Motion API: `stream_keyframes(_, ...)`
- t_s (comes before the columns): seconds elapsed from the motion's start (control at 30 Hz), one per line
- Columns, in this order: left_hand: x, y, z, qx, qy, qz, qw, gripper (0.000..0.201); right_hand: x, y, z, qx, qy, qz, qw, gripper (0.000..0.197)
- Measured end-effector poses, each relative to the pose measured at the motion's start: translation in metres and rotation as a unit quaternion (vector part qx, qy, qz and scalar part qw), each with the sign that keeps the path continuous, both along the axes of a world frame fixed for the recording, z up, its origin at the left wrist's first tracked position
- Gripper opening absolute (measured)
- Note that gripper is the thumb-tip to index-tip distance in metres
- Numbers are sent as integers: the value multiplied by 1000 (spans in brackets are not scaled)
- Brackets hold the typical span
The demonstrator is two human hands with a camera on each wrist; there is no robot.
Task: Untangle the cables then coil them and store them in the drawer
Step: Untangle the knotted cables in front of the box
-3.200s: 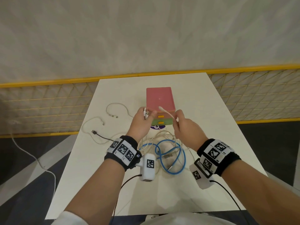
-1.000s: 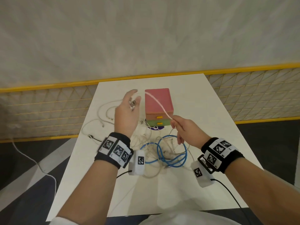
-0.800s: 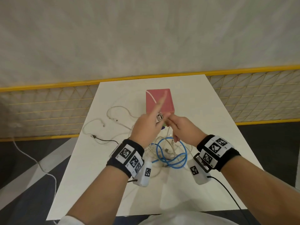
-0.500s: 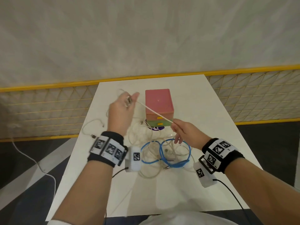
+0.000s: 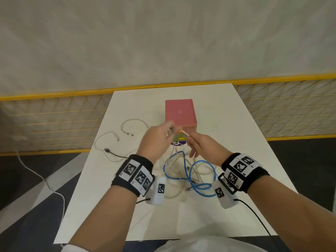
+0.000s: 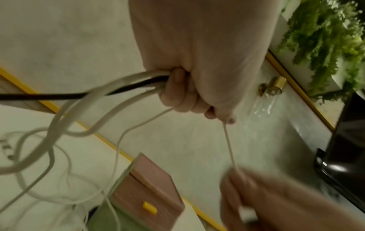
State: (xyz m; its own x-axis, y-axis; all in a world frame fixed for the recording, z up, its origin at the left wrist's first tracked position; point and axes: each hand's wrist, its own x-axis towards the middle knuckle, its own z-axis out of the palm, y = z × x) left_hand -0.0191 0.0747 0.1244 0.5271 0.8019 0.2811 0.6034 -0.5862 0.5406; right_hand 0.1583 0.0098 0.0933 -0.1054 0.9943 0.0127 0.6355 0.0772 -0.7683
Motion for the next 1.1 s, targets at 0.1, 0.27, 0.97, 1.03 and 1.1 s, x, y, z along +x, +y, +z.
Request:
stream_keyframes(0.1, -21, 19, 11, 63, -57, 124, 989, 31, 10, -5, -11, -34, 13, -28, 999, 29)
stream_keyframes(0.27, -14, 6, 14, 31, -30, 99, 994, 34, 4, -1, -10, -20, -9, -17, 1000, 26)
stream_keyframes(0.97, -3, 6, 11, -180, 89, -24, 979, 23, 26, -3, -37, -109, -172, -42, 978, 34)
stream_keyframes(1.03, -7, 20, 14, -105, -18, 96, 990, 19, 30, -3, -37, -94, -177, -61, 978, 42)
stream_keyframes(1.1, -18, 34, 23, -44, -156, 198, 967, 27, 34, -2, -38, -78, -185, -79, 976, 37)
